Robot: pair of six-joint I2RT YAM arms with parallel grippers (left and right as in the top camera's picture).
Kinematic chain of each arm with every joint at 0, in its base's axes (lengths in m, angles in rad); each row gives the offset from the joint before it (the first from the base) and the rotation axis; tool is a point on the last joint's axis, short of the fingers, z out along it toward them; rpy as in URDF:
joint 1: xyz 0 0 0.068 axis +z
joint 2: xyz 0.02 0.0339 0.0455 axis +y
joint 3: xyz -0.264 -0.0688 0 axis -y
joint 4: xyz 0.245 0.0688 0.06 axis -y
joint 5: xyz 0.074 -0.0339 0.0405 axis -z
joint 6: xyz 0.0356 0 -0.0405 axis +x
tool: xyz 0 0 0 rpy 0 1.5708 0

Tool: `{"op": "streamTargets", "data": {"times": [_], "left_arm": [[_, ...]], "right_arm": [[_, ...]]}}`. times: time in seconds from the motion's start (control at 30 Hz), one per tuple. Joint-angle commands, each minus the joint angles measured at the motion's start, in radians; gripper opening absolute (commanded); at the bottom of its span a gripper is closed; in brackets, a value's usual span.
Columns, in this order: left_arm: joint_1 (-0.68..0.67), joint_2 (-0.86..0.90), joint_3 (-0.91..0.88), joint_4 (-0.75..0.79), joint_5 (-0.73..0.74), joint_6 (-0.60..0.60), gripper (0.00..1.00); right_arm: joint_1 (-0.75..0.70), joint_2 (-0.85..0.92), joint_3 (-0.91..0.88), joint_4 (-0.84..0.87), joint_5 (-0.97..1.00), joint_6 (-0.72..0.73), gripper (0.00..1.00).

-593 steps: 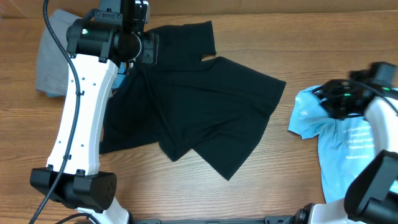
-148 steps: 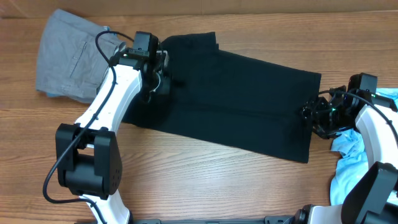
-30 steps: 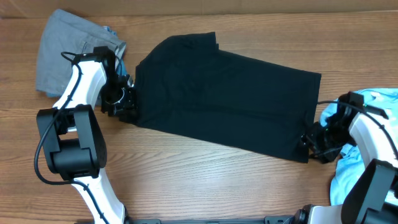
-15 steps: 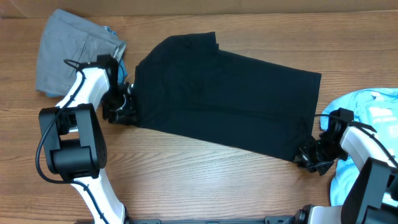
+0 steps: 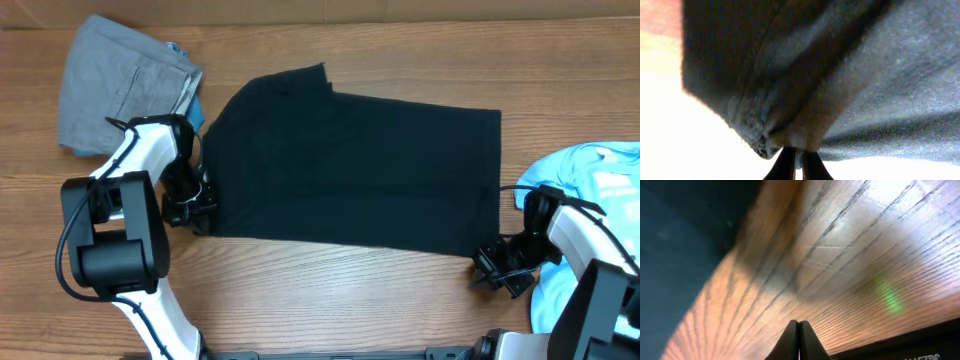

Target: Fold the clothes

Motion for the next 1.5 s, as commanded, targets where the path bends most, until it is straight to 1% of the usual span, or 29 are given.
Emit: {"op": "streamTargets", "data": {"times": [0.0,0.03,0.07,0.1,0.2,0.23,0.3,0.33,0.37,0.47,0.57,0.6,0.7,0.73,0.77,0.83,0.93,1.03,1.07,1.13,1.2,1.23,1.3,1.47], "left_arm": [[0.028,-0.088,-0.008,-0.037,-0.082,-0.020,0.04],[0.029,-0.107,-0.008,-0.048,-0.081,-0.020,0.04],[0.028,-0.128,-0.008,-0.058,-0.080,-0.020,0.11],[0.028,-0.146,-0.008,-0.066,-0.077,-0.019,0.20],[0.025,-0.203,-0.007,-0.079,-0.043,-0.010,0.34],[0.024,-0.221,-0.005,-0.083,-0.016,0.002,0.38],[0.021,-0.256,0.008,-0.089,0.030,0.025,0.48],[0.019,-0.271,0.021,-0.092,0.049,0.029,0.49],[0.019,-0.285,0.037,-0.093,0.068,0.034,0.49],[0.019,-0.308,0.112,-0.085,0.138,0.074,0.53],[0.019,-0.310,0.200,-0.061,0.243,0.122,0.57],[0.019,-0.310,0.223,-0.050,0.266,0.139,0.57],[0.019,-0.310,0.261,-0.013,0.270,0.140,0.56],[0.019,-0.310,0.261,0.003,0.270,0.138,0.56],[0.019,-0.309,0.261,0.016,0.270,0.138,0.54],[0.019,-0.304,0.261,0.027,0.267,0.138,0.51],[0.018,-0.301,0.261,0.039,0.267,0.139,0.51],[0.009,-0.301,0.261,0.098,0.289,0.140,0.49],[0.003,-0.301,0.261,0.125,0.295,0.139,0.51],[-0.012,-0.301,0.262,0.172,0.297,0.138,0.59],[-0.033,-0.301,0.270,0.206,0.297,0.138,0.63],[-0.037,-0.301,0.272,0.214,0.297,0.138,0.64],[-0.054,-0.301,0.284,0.239,0.297,0.138,0.67],[-0.102,-0.301,0.335,0.266,0.289,0.138,0.68]], "right_arm": [[0.000,-0.038,0.008,0.015,-0.013,0.043,0.04],[-0.001,-0.045,0.017,0.021,-0.013,0.042,0.04],[-0.002,-0.055,0.031,0.032,-0.015,0.027,0.04],[-0.003,-0.067,0.051,0.037,-0.012,0.011,0.07],[-0.005,-0.105,0.145,0.039,-0.024,-0.057,0.25],[-0.005,-0.113,0.188,0.034,-0.030,-0.085,0.35],[-0.005,-0.117,0.277,0.029,-0.035,-0.132,0.51],[-0.005,-0.117,0.316,0.031,-0.036,-0.146,0.59],[-0.004,-0.117,0.358,0.039,-0.035,-0.146,0.61],[-0.004,-0.116,0.429,0.074,-0.035,-0.146,0.61],[-0.004,-0.114,0.442,0.102,-0.033,-0.145,0.59],[-0.004,-0.110,0.441,0.096,-0.029,-0.146,0.59],[-0.004,-0.085,0.428,0.095,-0.027,-0.146,0.59],[-0.001,-0.072,0.420,0.114,-0.028,-0.150,0.58],[0.003,-0.056,0.411,0.138,-0.027,-0.150,0.56],[0.010,-0.019,0.389,0.190,-0.032,-0.149,0.55],[0.018,0.040,0.380,0.238,-0.053,-0.150,0.55],[0.019,0.079,0.380,0.341,-0.093,-0.153,0.55],[0.019,0.088,0.380,0.384,-0.105,-0.152,0.54],[0.020,0.105,0.380,0.465,-0.130,-0.125,0.55],[0.027,0.131,0.381,0.548,-0.129,-0.074,0.54],[0.030,0.140,0.381,0.571,-0.129,-0.072,0.55],[0.041,0.174,0.381,0.641,-0.129,-0.066,0.55],[0.063,0.290,0.381,0.829,-0.091,-0.066,0.58]]}}
